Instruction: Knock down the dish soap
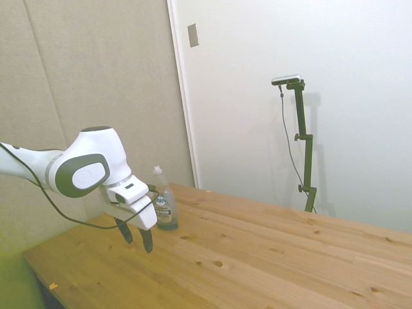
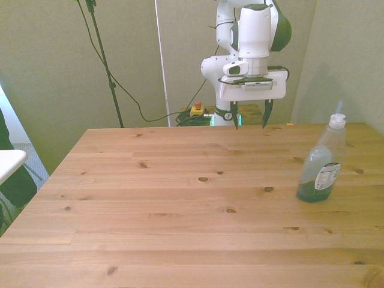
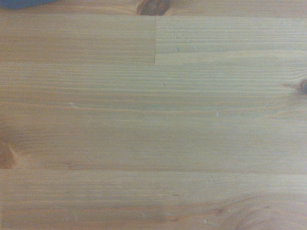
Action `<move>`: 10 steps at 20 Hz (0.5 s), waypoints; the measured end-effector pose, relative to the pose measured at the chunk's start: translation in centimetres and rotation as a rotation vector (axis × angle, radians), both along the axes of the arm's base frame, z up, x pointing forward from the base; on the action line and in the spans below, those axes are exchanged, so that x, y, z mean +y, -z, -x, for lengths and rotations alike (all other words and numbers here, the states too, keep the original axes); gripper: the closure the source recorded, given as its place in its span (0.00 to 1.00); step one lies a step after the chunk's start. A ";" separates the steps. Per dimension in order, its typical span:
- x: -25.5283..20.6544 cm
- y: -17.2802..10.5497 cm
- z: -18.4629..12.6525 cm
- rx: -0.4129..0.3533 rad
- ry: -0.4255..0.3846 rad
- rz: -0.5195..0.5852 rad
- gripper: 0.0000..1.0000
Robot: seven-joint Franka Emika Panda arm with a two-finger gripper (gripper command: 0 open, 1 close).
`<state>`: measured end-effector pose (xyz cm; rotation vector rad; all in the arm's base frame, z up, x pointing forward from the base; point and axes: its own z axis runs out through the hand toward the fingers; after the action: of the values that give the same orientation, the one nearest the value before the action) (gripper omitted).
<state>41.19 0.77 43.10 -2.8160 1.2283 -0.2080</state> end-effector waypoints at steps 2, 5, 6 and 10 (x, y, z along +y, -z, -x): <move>0.0 0.0 0.0 0.002 0.001 -0.001 0.00; 1.7 -1.1 -0.2 -0.011 0.012 -0.035 1.00; 2.5 -1.9 -0.4 -0.020 0.019 -0.038 1.00; 4.8 -4.5 -0.9 -0.063 0.058 -0.042 1.00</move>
<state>42.10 5.55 47.63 -2.7185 1.2867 -0.2683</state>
